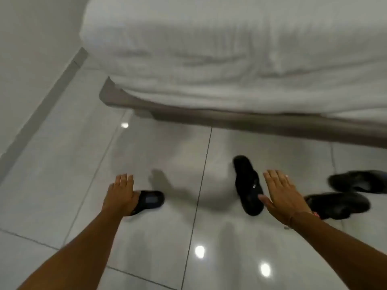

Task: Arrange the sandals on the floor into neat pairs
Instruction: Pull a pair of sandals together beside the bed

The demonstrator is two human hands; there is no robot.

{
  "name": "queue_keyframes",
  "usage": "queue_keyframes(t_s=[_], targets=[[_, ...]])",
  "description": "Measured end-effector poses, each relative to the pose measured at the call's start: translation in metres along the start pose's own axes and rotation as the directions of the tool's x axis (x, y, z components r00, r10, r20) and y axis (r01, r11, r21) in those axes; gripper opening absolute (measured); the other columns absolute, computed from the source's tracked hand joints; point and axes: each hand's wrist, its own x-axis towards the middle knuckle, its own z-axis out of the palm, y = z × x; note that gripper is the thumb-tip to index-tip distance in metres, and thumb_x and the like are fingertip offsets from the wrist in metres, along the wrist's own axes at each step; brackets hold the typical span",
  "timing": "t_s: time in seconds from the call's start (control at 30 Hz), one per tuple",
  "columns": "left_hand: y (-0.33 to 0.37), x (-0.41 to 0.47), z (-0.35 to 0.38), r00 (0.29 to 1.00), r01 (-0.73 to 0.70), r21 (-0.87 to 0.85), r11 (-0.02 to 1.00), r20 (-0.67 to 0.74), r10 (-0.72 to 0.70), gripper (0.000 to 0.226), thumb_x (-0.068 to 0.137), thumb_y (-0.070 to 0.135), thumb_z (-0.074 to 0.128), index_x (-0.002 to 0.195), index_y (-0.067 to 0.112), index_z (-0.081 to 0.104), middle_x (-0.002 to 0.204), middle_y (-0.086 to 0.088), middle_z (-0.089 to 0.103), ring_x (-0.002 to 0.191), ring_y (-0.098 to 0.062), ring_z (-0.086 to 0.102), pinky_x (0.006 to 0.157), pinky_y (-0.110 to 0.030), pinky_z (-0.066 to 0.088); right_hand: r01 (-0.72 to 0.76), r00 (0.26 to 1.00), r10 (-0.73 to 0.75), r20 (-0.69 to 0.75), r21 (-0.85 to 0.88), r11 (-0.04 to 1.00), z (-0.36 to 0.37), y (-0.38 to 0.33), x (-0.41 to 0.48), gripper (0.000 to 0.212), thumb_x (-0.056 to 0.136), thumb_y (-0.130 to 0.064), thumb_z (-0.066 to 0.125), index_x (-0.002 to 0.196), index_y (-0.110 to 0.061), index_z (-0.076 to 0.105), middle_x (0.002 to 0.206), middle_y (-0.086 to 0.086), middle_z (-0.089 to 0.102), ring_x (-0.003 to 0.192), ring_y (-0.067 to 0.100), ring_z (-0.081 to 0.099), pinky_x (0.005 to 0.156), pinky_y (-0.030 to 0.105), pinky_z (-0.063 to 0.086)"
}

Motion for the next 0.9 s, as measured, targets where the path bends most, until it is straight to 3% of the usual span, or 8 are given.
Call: queue_keyframes(t_s=[0.13,0.3,0.37,0.47,0.57,0.67,0.73,0.9], targets=[[-0.014,0.070,0.112,0.979,0.012,0.081,0.997,0.201,-0.028,0.061,0.098,0.027,0.038,0.153,0.015,0.017,0.162,-0.016,0.015,0.149,-0.034,0.010,0.117,-0.050,0.026,0.002,0.998,0.004,0.064,-0.100,0.995,0.118,0.003,0.049,0.067,0.098,-0.047,0.027,0.153,-0.020,0.001,0.163,0.012,0.004,0.149,0.033,0.001,0.121,0.050,0.006],[-0.039,0.111,0.193,0.957,-0.034,0.244,0.969,0.288,-0.039,0.057,0.097,0.039,0.041,0.151,0.041,0.019,0.163,-0.013,0.005,0.149,-0.036,0.008,0.117,-0.056,0.024,-0.057,0.992,0.067,0.104,-0.101,0.993,0.194,0.019,0.096,0.062,0.099,-0.042,0.030,0.151,-0.037,-0.003,0.163,0.005,-0.009,0.149,0.030,-0.007,0.120,0.052,0.005],[-0.038,0.114,0.208,0.960,0.026,0.185,0.982,0.270,-0.076,0.062,0.097,0.032,0.043,0.152,0.039,0.015,0.164,-0.014,-0.003,0.147,-0.041,0.012,0.114,-0.059,0.029,-0.092,0.984,0.098,0.151,-0.046,0.995,0.214,0.019,0.101,0.059,0.100,-0.042,0.030,0.151,-0.039,0.001,0.163,0.001,-0.010,0.148,0.033,0.000,0.118,0.052,0.016],[-0.028,0.112,0.221,0.973,0.088,0.152,0.984,0.197,-0.117,0.069,0.096,0.030,0.042,0.152,0.045,0.004,0.163,-0.015,-0.005,0.138,-0.050,0.024,0.106,-0.062,0.038,-0.143,0.987,0.138,0.076,0.055,0.988,0.236,0.011,0.093,0.054,0.099,-0.042,0.031,0.150,-0.039,0.012,0.164,-0.002,-0.003,0.145,0.039,0.009,0.112,0.053,0.027],[0.003,0.110,0.220,0.976,0.129,0.006,0.992,0.178,-0.128,0.062,0.097,0.037,0.040,0.151,0.046,0.009,0.163,-0.018,0.000,0.136,-0.054,0.024,0.109,-0.064,0.032,-0.163,0.987,0.163,0.006,0.086,0.983,0.241,-0.002,0.079,0.053,0.098,-0.040,0.035,0.149,-0.033,0.022,0.163,0.004,0.006,0.140,0.044,0.019,0.105,0.055,0.036],[0.052,0.102,0.211,0.989,0.046,-0.164,0.985,0.149,-0.021,0.059,0.094,0.043,0.046,0.149,0.043,0.025,0.163,-0.012,0.007,0.125,-0.049,0.047,0.106,-0.055,0.041,-0.155,0.988,0.157,-0.013,0.072,0.985,0.236,-0.017,0.061,0.054,0.097,-0.039,0.041,0.148,-0.030,0.029,0.161,0.010,0.016,0.131,0.045,0.034,0.097,0.055,0.044],[0.079,0.097,0.207,0.993,-0.085,-0.086,0.993,0.079,0.091,0.065,0.088,0.053,0.052,0.147,0.044,0.027,0.163,-0.010,0.009,0.124,-0.045,0.050,0.098,-0.053,0.047,-0.155,0.985,0.157,-0.068,0.037,0.987,0.233,-0.022,0.050,0.054,0.095,-0.039,0.046,0.146,-0.031,0.032,0.157,0.014,0.025,0.125,0.043,0.041,0.095,0.056,0.043],[0.124,0.076,0.230,0.941,-0.304,0.046,0.952,0.169,0.292,0.074,0.091,0.066,0.032,0.153,0.036,0.006,0.165,-0.003,0.007,0.148,-0.032,0.014,0.114,-0.053,0.027,-0.108,0.989,0.110,0.099,-0.023,0.994,0.245,-0.021,0.038,0.077,0.091,-0.045,0.052,0.152,-0.037,0.005,0.163,0.008,-0.004,0.142,0.042,0.015,0.112,0.058,0.026]])
